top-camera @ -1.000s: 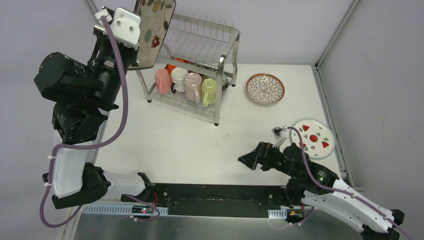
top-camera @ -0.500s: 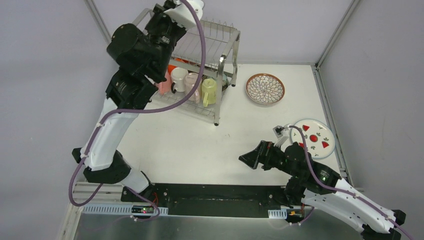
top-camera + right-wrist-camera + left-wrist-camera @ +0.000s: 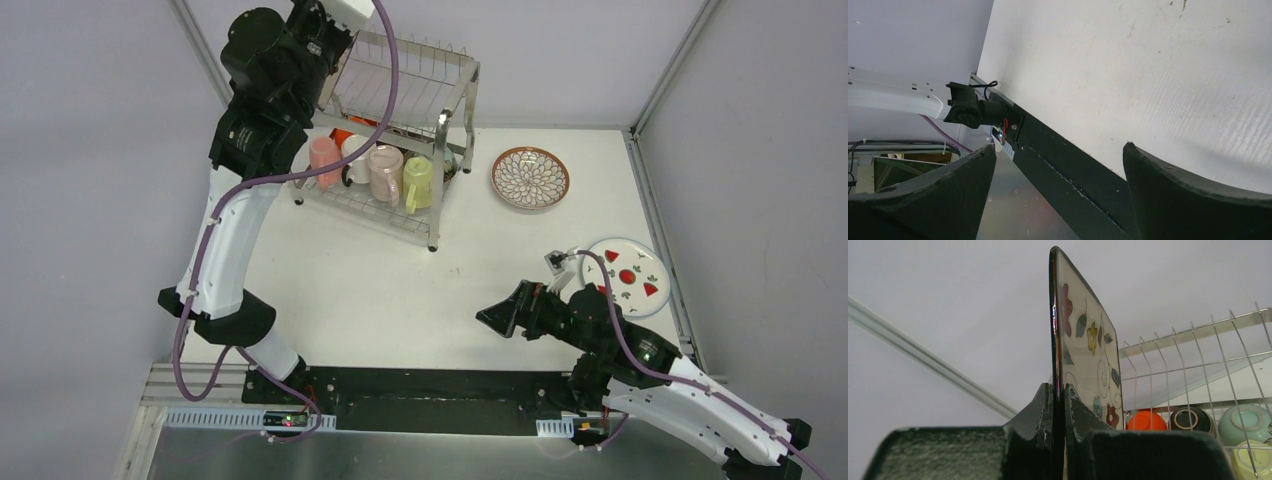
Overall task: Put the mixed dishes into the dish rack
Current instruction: Insert the plate into the dish rack.
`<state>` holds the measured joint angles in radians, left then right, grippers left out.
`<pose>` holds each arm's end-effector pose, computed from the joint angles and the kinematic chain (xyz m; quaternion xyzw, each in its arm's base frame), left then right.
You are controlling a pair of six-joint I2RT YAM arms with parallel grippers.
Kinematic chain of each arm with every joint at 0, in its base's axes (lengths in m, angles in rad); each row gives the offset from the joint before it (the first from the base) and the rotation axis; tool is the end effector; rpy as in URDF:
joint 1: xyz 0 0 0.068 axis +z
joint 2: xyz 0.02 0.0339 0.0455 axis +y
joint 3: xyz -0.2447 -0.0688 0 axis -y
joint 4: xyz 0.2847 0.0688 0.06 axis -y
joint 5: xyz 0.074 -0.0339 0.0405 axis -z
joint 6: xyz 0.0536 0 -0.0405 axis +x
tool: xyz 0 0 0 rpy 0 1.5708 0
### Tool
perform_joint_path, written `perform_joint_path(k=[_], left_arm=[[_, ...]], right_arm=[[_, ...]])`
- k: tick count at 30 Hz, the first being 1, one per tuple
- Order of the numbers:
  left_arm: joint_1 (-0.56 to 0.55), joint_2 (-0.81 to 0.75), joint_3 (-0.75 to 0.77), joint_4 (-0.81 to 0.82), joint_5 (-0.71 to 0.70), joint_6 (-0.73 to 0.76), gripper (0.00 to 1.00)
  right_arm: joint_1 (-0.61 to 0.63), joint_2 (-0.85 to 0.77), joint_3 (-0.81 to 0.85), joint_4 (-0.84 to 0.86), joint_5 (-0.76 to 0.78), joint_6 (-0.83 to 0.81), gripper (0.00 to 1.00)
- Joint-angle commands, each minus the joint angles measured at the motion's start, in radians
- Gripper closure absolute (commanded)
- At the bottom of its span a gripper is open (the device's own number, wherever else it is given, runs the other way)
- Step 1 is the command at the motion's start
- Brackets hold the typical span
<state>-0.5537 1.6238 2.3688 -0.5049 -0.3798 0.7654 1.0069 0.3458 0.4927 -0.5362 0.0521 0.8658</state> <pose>0.2842 -0.1523 0.6244 0.2541 0.5701 0.1975 0.7559 0.0989 0.1512 0.2491 -0.0441 0.8292 0.4356 0.3475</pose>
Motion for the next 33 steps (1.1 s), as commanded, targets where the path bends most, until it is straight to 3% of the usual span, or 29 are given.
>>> perform_joint_path(k=[1,11,25,31,33], left_arm=[[0.061,-0.035,0.078,0.166,0.096,0.055,1.00],[0.172,0.021,0.062,0.168,0.210,-0.075,1.00],[0.225,0.125,0.036,0.192,0.225,-0.154,1.00],[0.225,0.160,0.036,0.236,0.270,-0.178,0.82],[0.225,0.172,0.035,0.243,0.282,-0.190,0.81]], right_arm=[[0.004,-0.013,-0.005,0.012,-0.006,0.011,0.00],[0.004,0.041,0.013,0.039,-0.007,0.013,0.00],[0.004,0.021,0.021,0.007,0.012,0.015,0.00],[0.004,-0.010,0.012,-0.004,0.025,0.018,0.00],[0.004,-0.013,0.012,-0.007,0.028,0.016,0.00]])
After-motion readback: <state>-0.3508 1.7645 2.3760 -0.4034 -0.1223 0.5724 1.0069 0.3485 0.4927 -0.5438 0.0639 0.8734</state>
